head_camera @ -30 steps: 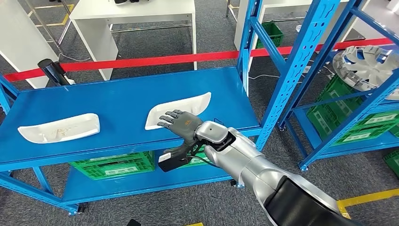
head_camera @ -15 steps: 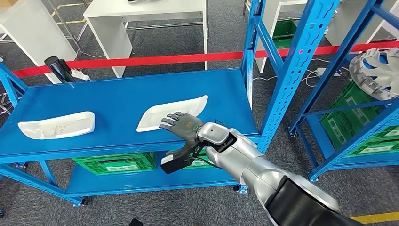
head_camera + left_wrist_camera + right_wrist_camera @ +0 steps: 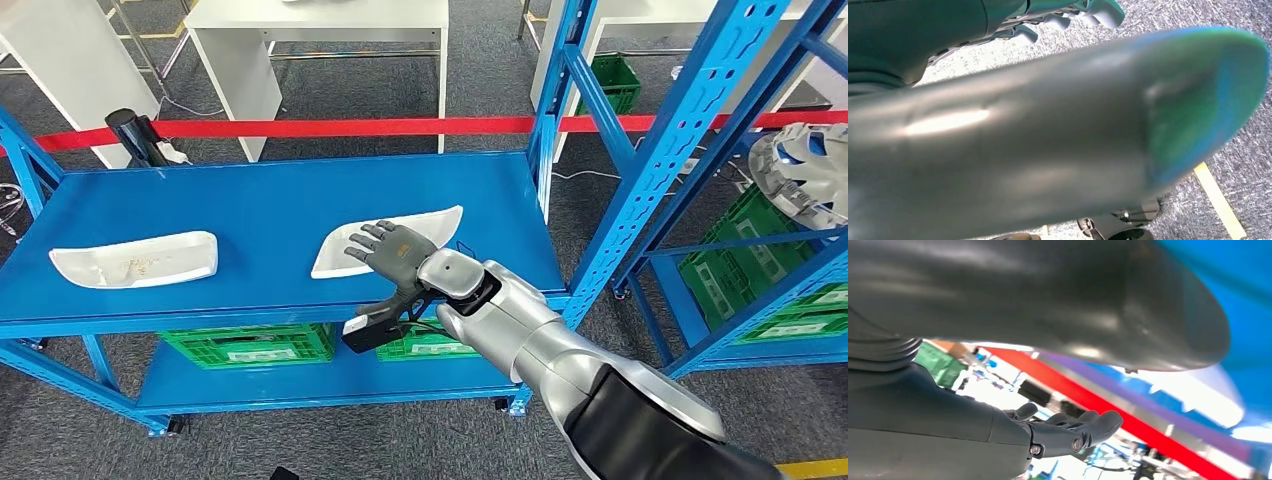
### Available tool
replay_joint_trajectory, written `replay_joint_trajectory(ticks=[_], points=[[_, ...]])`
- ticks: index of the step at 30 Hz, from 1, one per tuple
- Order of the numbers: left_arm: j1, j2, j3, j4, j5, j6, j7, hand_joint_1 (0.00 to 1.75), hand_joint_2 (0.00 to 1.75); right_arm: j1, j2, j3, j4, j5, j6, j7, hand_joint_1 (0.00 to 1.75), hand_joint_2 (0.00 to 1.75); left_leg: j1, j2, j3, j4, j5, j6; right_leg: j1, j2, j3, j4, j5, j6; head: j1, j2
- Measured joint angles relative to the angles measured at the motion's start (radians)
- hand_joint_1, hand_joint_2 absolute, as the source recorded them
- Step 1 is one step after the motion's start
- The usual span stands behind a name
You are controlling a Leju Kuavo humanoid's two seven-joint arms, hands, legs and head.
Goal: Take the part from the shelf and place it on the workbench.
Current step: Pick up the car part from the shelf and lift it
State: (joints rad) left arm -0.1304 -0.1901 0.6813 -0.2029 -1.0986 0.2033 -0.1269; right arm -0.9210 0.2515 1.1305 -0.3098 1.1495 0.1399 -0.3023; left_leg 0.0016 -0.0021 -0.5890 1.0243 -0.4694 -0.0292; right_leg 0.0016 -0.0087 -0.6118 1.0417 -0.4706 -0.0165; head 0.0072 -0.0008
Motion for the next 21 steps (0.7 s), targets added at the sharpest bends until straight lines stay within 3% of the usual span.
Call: replay_joint_trajectory(ticks=[6, 8, 11, 13, 15, 16, 17, 18, 19, 21], points=[[-0.001, 0.000, 0.000, 0.000, -0.017, 0.000, 0.007, 0.00, 0.00, -0.012, -0.031, 0.000, 0.000, -0.036, -0.021, 0.021, 0.00, 0.00, 0.000, -0.001, 0.000, 0.001, 0.001, 0.004, -0.001, -0.002, 0.002, -0.004, 0.003, 0.006, 0.000, 0.000], [-0.003, 0.000, 0.000, 0.000, -0.021, 0.000, 0.009, 0.00, 0.00, -0.012, -0.038, 0.000, 0.000, -0.042, -0.025, 0.021, 0.00, 0.00, -0.004, 0.000, -0.003, 0.002, -0.002, 0.013, -0.005, -0.003, 0.005, -0.011, 0.006, 0.015, 0.000, 0.000], [-0.006, -0.001, 0.000, -0.001, -0.024, 0.000, 0.009, 0.00, 0.00, -0.014, -0.046, -0.001, 0.000, -0.048, -0.029, 0.019, 0.00, 0.00, -0.001, 0.001, 0.018, -0.033, 0.009, 0.034, -0.008, -0.002, 0.009, -0.014, 0.003, 0.031, 0.000, 0.000], [-0.009, -0.002, 0.000, -0.001, -0.025, 0.000, 0.009, 0.00, 0.00, -0.016, -0.054, -0.001, 0.000, -0.052, -0.032, 0.016, 0.00, 0.00, 0.005, 0.001, 0.033, -0.054, 0.022, 0.039, -0.009, 0.004, -0.028, 0.063, -0.037, 0.034, 0.001, 0.000], [-0.011, -0.002, 0.000, -0.002, -0.025, 0.000, 0.010, 0.00, 0.00, -0.011, -0.062, -0.001, 0.001, -0.053, -0.033, 0.014, 0.00, 0.00, 0.006, -0.002, 0.035, -0.054, 0.021, 0.039, -0.014, 0.008, -0.101, 0.196, -0.092, 0.040, 0.001, 0.000], [-0.010, -0.003, 0.000, -0.002, -0.025, 0.000, 0.010, 0.00, 0.00, -0.007, -0.065, -0.001, 0.002, -0.053, -0.033, 0.013, 0.00, 0.00, 0.007, -0.004, 0.035, -0.052, 0.019, 0.037, -0.017, 0.008, -0.128, 0.241, -0.101, 0.043, 0.001, 0.000], [-0.010, -0.003, 0.000, -0.002, -0.025, 0.000, 0.010, 0.00, 0.00, -0.004, -0.068, -0.001, 0.002, -0.053, -0.033, 0.013, 0.00, 0.00, 0.009, -0.007, 0.035, -0.049, 0.015, 0.032, -0.020, 0.008, -0.139, 0.250, -0.090, 0.047, 0.001, 0.000], [-0.009, -0.003, 0.000, -0.002, -0.025, 0.000, 0.010, 0.00, 0.00, -0.003, -0.070, -0.001, 0.003, -0.053, -0.034, 0.012, 0.00, 0.00, 0.013, -0.009, 0.036, -0.043, 0.010, 0.026, -0.024, 0.008, -0.129, 0.217, -0.061, 0.050, 0.001, 0.000], [-0.009, -0.003, 0.000, -0.002, -0.026, 0.000, 0.010, 0.00, 0.00, -0.003, -0.072, -0.002, 0.003, -0.054, -0.034, 0.012, 0.00, 0.00, 0.017, -0.011, 0.036, -0.034, 0.002, 0.018, -0.028, 0.008, -0.100, 0.150, -0.023, 0.055, 0.001, 0.000], [-0.010, -0.002, 0.000, -0.002, -0.027, 0.000, 0.012, 0.00, 0.00, -0.003, -0.074, -0.002, 0.003, -0.059, -0.034, 0.008, 0.00, 0.00, 0.021, -0.014, 0.030, -0.010, -0.017, -0.001, -0.031, 0.013, -0.047, 0.045, 0.016, 0.056, 0.003, 0.000]])
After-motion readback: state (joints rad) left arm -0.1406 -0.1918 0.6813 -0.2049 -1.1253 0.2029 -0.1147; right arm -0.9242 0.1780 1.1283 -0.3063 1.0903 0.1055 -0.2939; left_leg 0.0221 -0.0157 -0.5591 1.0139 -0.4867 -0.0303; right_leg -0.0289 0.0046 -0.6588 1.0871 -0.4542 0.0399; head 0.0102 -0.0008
